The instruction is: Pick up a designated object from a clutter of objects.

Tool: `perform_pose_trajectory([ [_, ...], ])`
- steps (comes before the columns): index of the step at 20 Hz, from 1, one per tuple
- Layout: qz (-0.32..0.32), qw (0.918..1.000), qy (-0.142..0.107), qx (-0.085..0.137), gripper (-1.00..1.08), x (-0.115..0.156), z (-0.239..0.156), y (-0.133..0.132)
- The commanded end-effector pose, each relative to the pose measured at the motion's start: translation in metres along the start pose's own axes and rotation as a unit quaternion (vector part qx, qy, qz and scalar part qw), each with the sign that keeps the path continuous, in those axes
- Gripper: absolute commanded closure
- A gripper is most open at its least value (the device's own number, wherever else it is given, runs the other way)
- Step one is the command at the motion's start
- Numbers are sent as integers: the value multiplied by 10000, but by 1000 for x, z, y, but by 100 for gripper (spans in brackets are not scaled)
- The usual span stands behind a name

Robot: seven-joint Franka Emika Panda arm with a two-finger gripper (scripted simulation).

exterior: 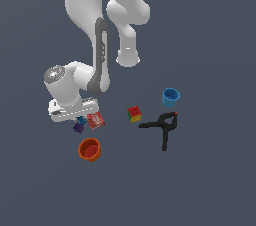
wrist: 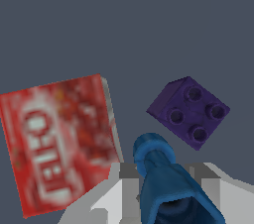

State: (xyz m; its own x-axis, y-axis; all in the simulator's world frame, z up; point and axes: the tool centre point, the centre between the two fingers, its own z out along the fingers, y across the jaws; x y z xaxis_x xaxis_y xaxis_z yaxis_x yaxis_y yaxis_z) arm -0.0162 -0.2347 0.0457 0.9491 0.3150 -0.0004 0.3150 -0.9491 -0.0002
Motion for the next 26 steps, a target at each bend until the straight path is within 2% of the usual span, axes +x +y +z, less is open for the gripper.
perform_pose_trajectory([
  [1,-4,10000,4,-2,108,2,-5,-5],
  [6,-4,10000,4,-2,108,8,-22,-23],
  [11,-4,10000,4,-2,108,17,-51,-52],
  [26,-1,10000,-6,-23,108,61,-180,-182],
])
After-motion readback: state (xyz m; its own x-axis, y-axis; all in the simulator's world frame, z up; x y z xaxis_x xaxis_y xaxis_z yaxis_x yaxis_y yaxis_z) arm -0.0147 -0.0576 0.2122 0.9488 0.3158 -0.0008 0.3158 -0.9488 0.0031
